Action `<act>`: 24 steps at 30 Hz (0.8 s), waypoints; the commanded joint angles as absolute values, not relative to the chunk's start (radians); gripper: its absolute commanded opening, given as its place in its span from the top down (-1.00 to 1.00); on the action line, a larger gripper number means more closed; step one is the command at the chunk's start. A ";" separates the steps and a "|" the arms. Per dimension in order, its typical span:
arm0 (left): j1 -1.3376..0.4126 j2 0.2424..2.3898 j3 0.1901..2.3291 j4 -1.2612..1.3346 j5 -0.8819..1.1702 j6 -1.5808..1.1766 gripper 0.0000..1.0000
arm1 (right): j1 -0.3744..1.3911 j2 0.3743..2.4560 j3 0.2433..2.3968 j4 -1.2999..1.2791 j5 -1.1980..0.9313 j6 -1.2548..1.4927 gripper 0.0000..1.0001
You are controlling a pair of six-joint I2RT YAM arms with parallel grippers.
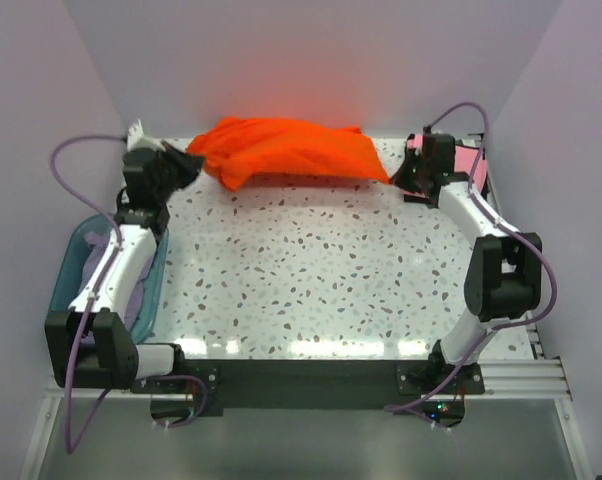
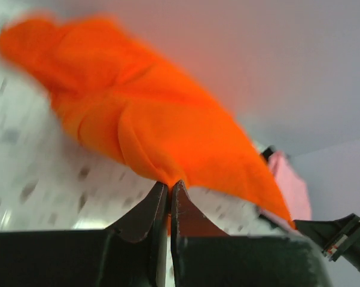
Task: Fold and stack the t-shirts
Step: Flatten the tshirt out
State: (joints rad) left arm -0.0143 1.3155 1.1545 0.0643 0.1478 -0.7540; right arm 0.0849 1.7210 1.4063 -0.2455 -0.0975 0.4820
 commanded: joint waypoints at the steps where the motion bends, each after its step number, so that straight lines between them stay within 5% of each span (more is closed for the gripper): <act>1: -0.014 1.229 0.855 0.016 0.057 -0.891 1.00 | 0.087 1.651 1.203 -0.199 -0.101 0.526 1.00; 9: -0.038 1.062 0.525 -0.178 -0.032 -0.962 1.00 | 0.086 1.548 0.847 -0.182 -0.092 0.572 1.00; 24: -0.199 0.577 0.382 -0.658 -0.179 -1.199 1.00 | 0.077 1.187 0.591 -0.324 0.049 0.583 1.00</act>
State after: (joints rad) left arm -0.1646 0.6209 0.4072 -0.5503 -0.1425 -1.1217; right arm 0.0837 1.2499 0.5961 -0.2943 -0.0242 0.5694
